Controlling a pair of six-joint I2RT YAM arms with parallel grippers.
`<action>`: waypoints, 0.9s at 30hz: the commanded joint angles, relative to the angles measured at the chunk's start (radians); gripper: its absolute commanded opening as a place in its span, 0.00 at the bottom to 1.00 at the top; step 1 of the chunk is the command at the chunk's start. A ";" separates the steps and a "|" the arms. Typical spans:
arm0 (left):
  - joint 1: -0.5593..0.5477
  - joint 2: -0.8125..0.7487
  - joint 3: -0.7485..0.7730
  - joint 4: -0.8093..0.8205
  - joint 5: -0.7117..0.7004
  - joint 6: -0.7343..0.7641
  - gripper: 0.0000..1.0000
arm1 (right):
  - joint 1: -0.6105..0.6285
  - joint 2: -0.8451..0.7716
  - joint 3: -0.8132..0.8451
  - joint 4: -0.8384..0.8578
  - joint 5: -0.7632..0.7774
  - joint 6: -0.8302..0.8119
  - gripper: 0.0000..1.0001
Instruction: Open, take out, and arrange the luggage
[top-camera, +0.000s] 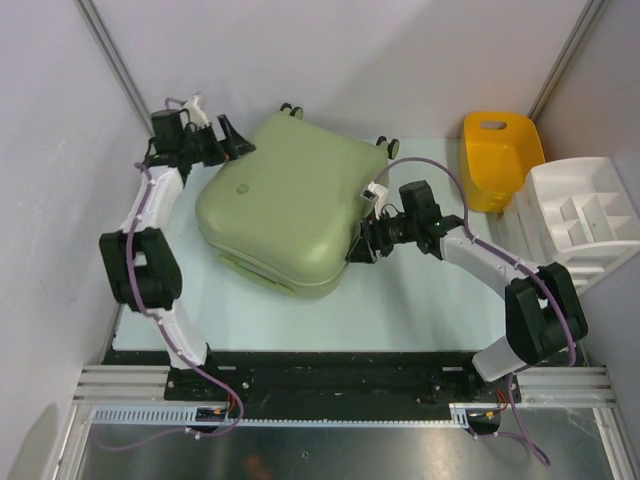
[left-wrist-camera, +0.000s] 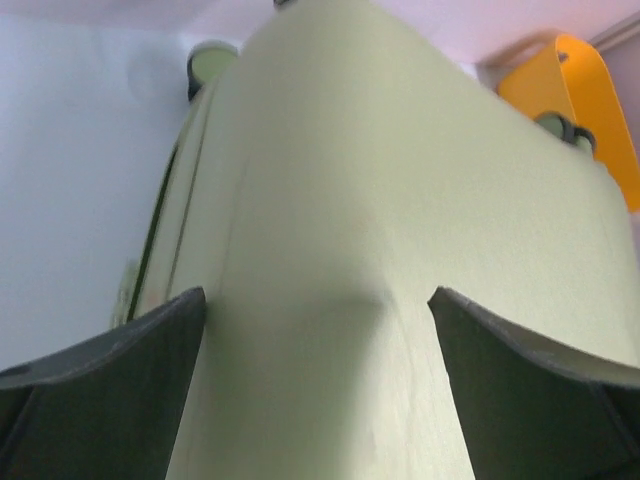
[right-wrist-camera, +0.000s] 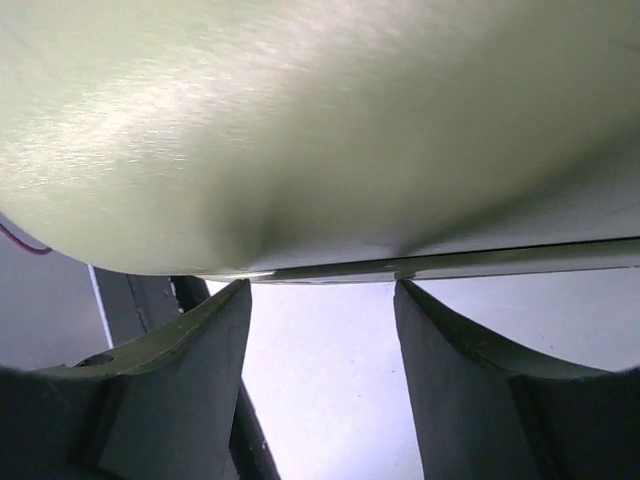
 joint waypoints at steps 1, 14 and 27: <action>0.106 -0.286 -0.152 -0.164 0.113 -0.039 1.00 | 0.056 -0.040 0.012 0.009 0.052 -0.076 0.64; 0.497 -0.870 -0.727 -0.358 -0.049 -0.251 1.00 | 0.299 0.150 0.212 0.250 0.234 0.116 0.65; 0.487 -0.726 -0.710 -0.498 -0.342 -0.125 0.74 | 0.206 0.087 0.306 0.024 0.166 0.124 0.73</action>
